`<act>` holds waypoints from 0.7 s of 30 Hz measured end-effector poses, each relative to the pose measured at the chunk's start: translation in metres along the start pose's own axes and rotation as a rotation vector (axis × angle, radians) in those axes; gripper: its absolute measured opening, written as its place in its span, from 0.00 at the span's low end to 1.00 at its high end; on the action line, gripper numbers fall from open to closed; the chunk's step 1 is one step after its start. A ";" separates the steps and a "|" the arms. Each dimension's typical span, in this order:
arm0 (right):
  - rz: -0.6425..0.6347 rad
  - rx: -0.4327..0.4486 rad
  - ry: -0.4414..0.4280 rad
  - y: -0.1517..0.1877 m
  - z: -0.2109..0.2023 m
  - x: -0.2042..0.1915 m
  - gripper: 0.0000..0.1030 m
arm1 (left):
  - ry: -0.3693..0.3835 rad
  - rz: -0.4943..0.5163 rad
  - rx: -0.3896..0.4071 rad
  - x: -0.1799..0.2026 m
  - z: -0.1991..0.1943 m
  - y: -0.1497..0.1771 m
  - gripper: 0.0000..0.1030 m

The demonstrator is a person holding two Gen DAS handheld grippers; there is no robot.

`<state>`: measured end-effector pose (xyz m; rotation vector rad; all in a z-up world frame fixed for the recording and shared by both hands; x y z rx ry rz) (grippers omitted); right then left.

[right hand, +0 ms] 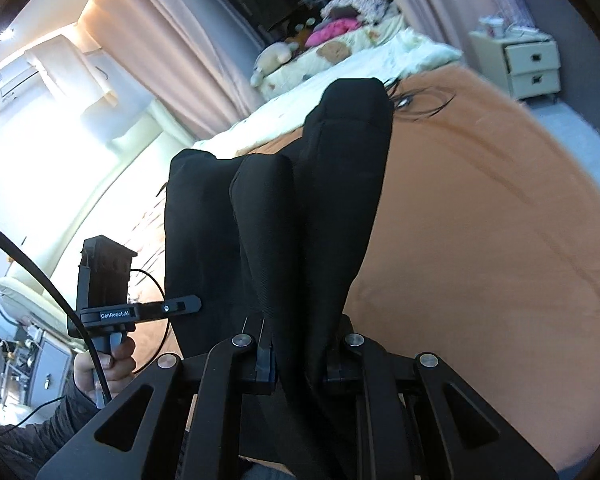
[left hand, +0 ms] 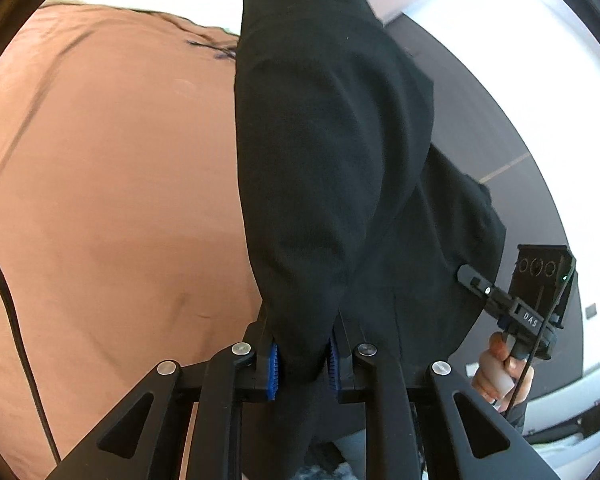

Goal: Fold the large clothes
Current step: 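Lift the jacket end with both grippers and fold it over the rest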

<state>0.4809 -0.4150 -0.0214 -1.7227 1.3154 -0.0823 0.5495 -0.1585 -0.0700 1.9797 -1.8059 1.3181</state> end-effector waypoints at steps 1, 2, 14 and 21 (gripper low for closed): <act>-0.003 0.005 0.021 0.001 -0.014 0.004 0.11 | 0.009 0.008 -0.009 0.009 0.006 0.001 0.19; -0.005 0.010 0.039 0.003 -0.027 0.009 0.11 | 0.022 0.018 -0.019 0.021 0.015 0.003 0.19; 0.001 0.037 0.232 -0.016 -0.107 0.014 0.10 | 0.138 0.079 -0.102 0.119 0.093 -0.005 0.19; 0.049 0.017 0.338 -0.035 -0.109 0.014 0.10 | 0.168 0.099 -0.171 0.154 0.152 -0.018 0.19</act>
Point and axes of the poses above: each gripper's, at about its wrist camera, not at the fingertips, and z roughly the way its jaws point, x to its right, y to its underside, the point moved 8 cm from there along z, roughly the way its jaws point, and after that the axes turned 1 degree about y, right-handed, at the moved point
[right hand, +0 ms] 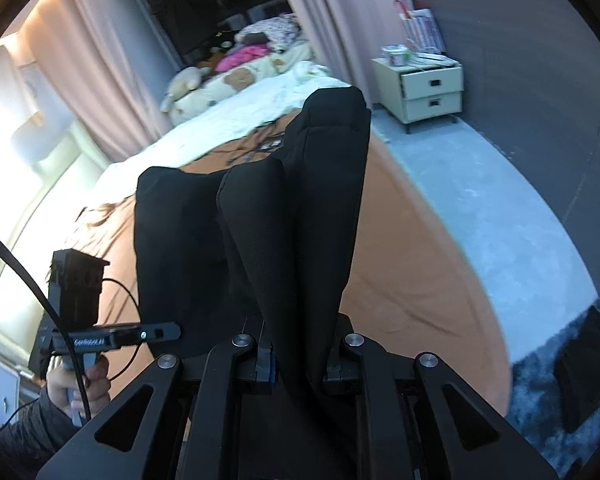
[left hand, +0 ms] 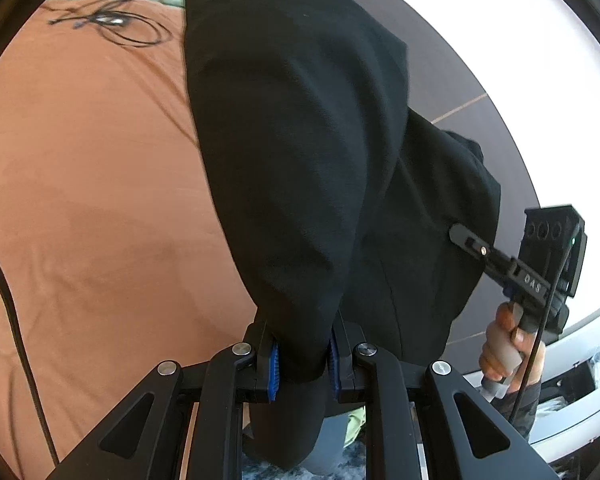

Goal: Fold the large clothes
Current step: 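Lift the jacket end with both grippers and fold it over the rest, then lay the folded jacket down and open both grippers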

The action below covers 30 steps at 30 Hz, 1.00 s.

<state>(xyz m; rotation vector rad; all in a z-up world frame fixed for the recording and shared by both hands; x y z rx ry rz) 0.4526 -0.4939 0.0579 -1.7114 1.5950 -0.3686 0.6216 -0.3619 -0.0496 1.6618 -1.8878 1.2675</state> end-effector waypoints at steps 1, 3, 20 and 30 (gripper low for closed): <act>0.006 -0.005 0.014 -0.003 0.002 0.001 0.10 | 0.007 0.001 -0.015 0.003 0.012 -0.004 0.19; 0.020 -0.018 0.036 -0.008 0.003 0.001 0.10 | 0.012 0.002 -0.038 0.003 0.022 -0.003 0.19; 0.217 -0.087 0.342 -0.029 0.082 0.032 0.62 | -0.093 -0.059 -0.186 -0.077 0.147 -0.014 0.20; 0.388 -0.018 0.452 0.058 0.004 0.014 0.63 | -0.205 0.009 -0.263 -0.089 0.164 -0.003 0.37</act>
Point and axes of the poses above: each gripper's, at about its wrist camera, not at the fingertips, and z roughly the way its jaws point, x to its right, y to its underside, the point moved 8 cm from there along z, roughly the way its jaws point, and after that the axes turned 1 degree about y, right-handed, at the moved point
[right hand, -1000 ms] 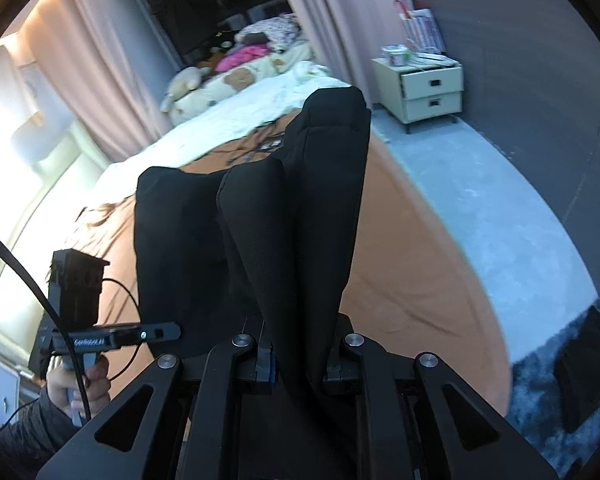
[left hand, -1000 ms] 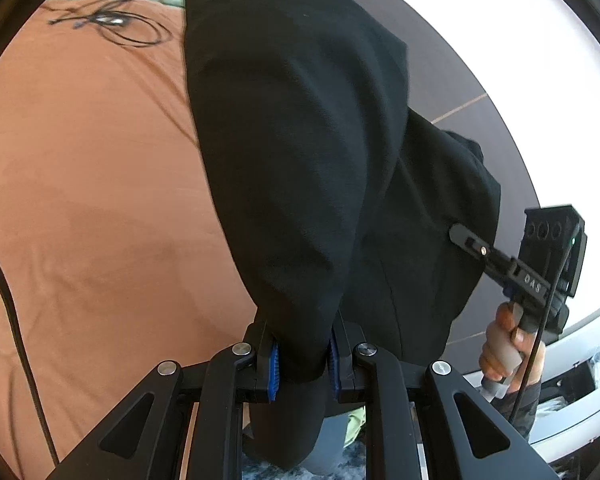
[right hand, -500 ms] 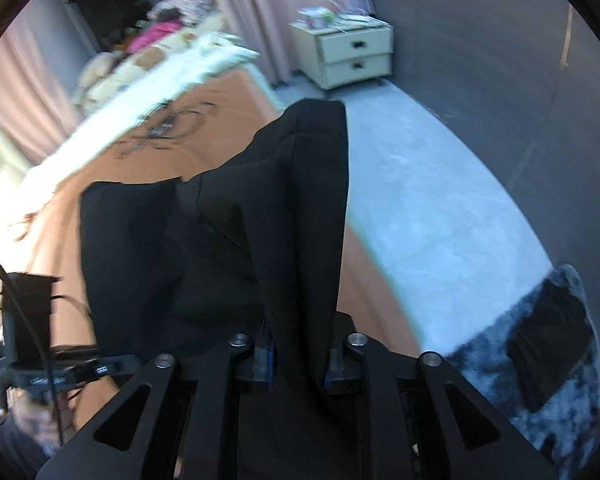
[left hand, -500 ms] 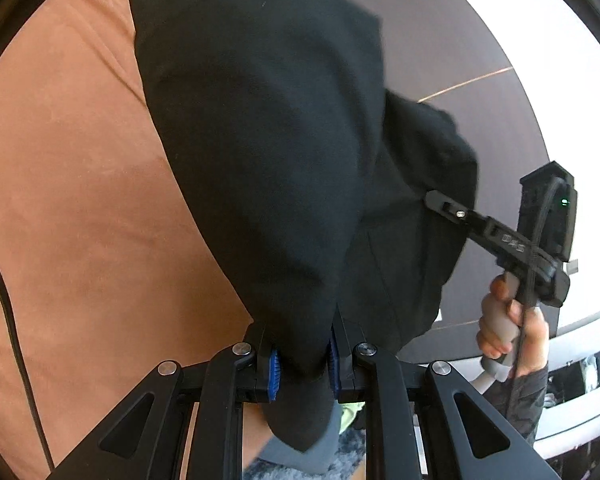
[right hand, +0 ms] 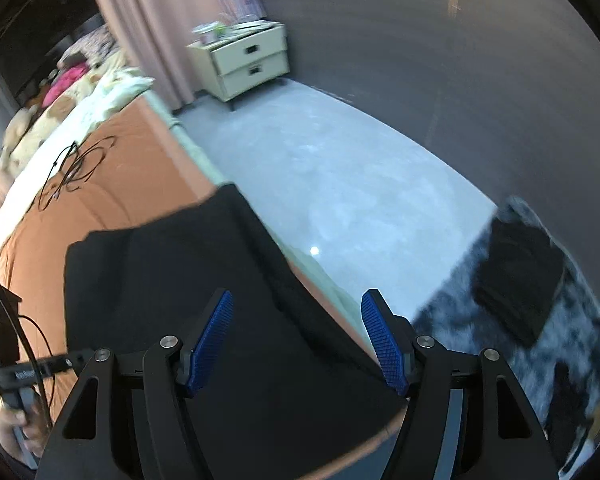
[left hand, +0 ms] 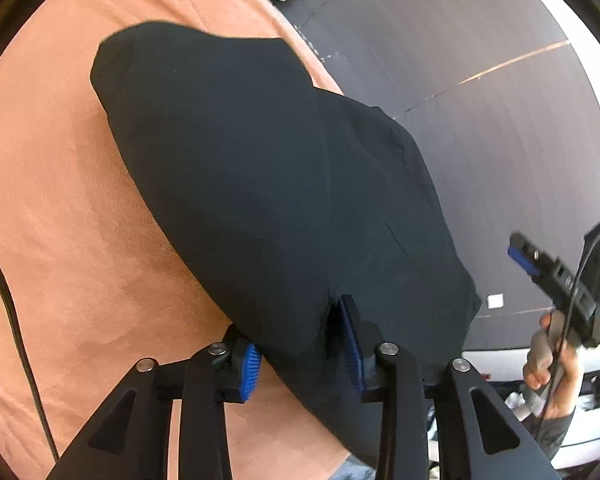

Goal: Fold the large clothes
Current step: 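Lay the folded jacket down and open both grippers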

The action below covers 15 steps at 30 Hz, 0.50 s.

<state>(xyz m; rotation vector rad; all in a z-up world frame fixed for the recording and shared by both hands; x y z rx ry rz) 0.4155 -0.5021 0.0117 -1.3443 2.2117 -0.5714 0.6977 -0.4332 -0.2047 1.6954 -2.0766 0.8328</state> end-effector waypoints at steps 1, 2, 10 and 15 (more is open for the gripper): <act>0.032 0.011 -0.005 0.013 -0.009 0.006 0.63 | -0.007 0.007 0.002 0.000 -0.002 0.003 0.41; 0.061 0.020 -0.005 0.025 -0.017 0.011 0.63 | -0.011 0.013 0.003 -0.006 -0.007 -0.010 0.44; 0.184 -0.020 -0.092 0.087 -0.035 0.033 0.63 | -0.016 0.030 0.003 -0.002 -0.019 0.009 0.45; 0.210 -0.071 -0.214 0.102 -0.017 0.013 0.56 | 0.017 0.041 -0.029 0.015 -0.005 0.026 0.45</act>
Point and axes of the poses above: each gripper's, at about its wrist camera, not at the fingertips, and z roughly the way its jaws point, x to its right, y to its underside, the point moved 8 cm from there along z, roughly the way its jaws point, and after that the axes turned 1 degree about y, right-handed, at the moved point
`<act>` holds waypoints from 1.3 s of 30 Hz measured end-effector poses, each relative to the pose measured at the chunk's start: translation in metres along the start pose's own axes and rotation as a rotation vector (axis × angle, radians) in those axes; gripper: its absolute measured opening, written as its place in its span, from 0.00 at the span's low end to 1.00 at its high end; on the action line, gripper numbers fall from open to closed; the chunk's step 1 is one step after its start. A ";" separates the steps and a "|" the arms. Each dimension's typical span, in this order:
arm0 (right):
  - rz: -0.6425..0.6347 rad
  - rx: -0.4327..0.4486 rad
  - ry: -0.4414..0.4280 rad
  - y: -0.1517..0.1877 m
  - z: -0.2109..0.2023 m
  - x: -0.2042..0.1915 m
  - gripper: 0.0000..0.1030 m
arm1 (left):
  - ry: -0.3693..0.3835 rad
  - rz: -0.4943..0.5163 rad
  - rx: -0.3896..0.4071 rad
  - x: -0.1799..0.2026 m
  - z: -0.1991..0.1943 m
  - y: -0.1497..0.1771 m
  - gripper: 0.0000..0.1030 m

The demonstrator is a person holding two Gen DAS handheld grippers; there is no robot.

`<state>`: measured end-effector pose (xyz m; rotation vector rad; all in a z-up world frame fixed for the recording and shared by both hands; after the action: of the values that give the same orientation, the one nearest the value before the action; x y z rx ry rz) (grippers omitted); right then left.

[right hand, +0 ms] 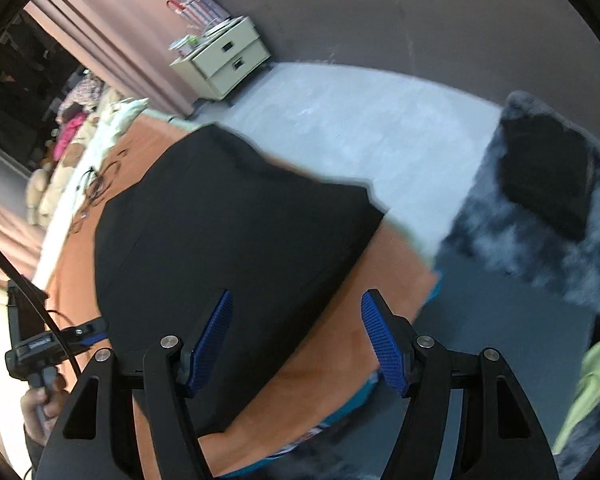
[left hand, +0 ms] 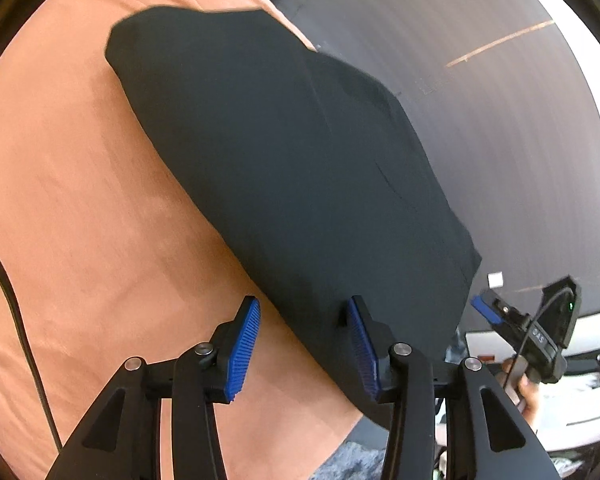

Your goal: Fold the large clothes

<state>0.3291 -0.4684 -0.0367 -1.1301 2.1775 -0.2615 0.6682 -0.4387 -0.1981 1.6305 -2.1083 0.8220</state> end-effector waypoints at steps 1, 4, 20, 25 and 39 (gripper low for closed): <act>0.002 -0.012 -0.006 0.003 0.004 -0.001 0.43 | 0.000 0.006 -0.003 0.009 0.012 0.006 0.45; 0.005 -0.017 0.026 -0.003 0.015 -0.003 0.24 | 0.005 0.019 -0.012 0.015 0.020 0.006 0.45; 0.070 0.087 0.141 0.010 0.001 -0.017 0.18 | -0.067 0.136 0.021 0.048 -0.006 0.001 0.45; 0.056 0.132 0.080 0.021 -0.021 -0.028 0.67 | -0.087 0.125 0.048 0.038 -0.036 0.019 0.48; -0.088 0.205 0.029 0.102 -0.114 -0.072 0.86 | -0.098 0.230 0.222 0.051 -0.161 0.095 0.94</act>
<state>0.2192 -0.3639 0.0376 -1.1125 2.0734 -0.5307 0.5518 -0.3590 -0.0660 1.5813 -2.3786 1.1036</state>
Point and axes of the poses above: each gripper's, at about its wrist camera, not at the fingertips, and z roughly the way its jaws point, x to its right, y to its underside, the point moved 8 cm from there along z, roughly the way its jaws point, and after that the axes turned 1 degree about y, right-handed, at the moved point
